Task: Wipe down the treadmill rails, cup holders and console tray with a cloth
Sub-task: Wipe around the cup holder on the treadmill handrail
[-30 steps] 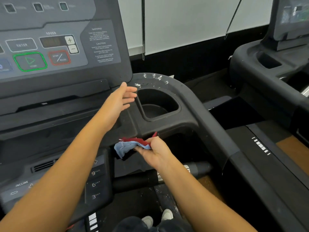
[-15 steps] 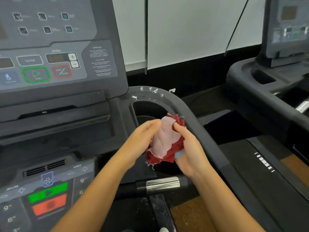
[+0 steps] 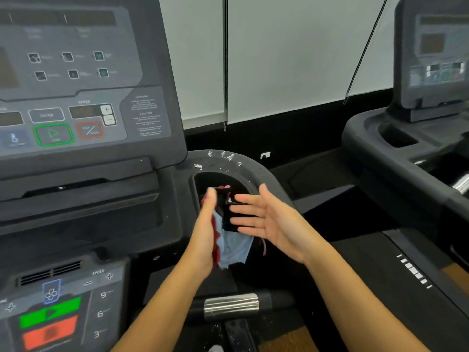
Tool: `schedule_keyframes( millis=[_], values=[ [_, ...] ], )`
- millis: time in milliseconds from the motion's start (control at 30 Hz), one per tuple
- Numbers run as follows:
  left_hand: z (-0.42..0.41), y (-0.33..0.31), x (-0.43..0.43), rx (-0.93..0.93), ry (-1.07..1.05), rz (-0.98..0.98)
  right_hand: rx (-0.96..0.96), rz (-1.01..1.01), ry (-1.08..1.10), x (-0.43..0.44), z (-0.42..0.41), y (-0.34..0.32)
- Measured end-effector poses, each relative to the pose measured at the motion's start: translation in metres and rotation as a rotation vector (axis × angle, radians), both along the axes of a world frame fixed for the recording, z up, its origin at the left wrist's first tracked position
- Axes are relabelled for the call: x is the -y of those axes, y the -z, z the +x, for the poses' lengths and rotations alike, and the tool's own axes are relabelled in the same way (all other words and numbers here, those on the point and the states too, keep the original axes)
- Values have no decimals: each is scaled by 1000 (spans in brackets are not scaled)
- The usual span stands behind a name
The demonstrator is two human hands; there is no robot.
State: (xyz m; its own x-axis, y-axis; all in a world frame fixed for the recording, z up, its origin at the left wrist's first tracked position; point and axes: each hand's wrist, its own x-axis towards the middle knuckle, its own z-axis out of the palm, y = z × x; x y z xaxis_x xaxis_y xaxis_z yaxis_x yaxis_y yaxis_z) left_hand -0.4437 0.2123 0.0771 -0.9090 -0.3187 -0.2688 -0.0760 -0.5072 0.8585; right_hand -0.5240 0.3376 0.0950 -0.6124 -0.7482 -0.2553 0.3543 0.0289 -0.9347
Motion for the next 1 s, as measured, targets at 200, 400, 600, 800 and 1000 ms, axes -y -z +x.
schedule_keyframes(
  millis=[200,400,600,800,1000],
  values=[
    [-17,-2,39,87,-231,-7,-497,367,265,7,-48,21],
    [-50,36,73,145,-255,-1234,-859,631,259,27,-88,48],
    [-79,83,70,516,47,-1717,-1107,933,92,49,-117,78],
    [-121,71,109,534,24,-1619,-1194,934,101,47,-122,86],
    [-103,67,96,475,-39,-1464,-1174,893,121,47,-123,86]
  ],
)
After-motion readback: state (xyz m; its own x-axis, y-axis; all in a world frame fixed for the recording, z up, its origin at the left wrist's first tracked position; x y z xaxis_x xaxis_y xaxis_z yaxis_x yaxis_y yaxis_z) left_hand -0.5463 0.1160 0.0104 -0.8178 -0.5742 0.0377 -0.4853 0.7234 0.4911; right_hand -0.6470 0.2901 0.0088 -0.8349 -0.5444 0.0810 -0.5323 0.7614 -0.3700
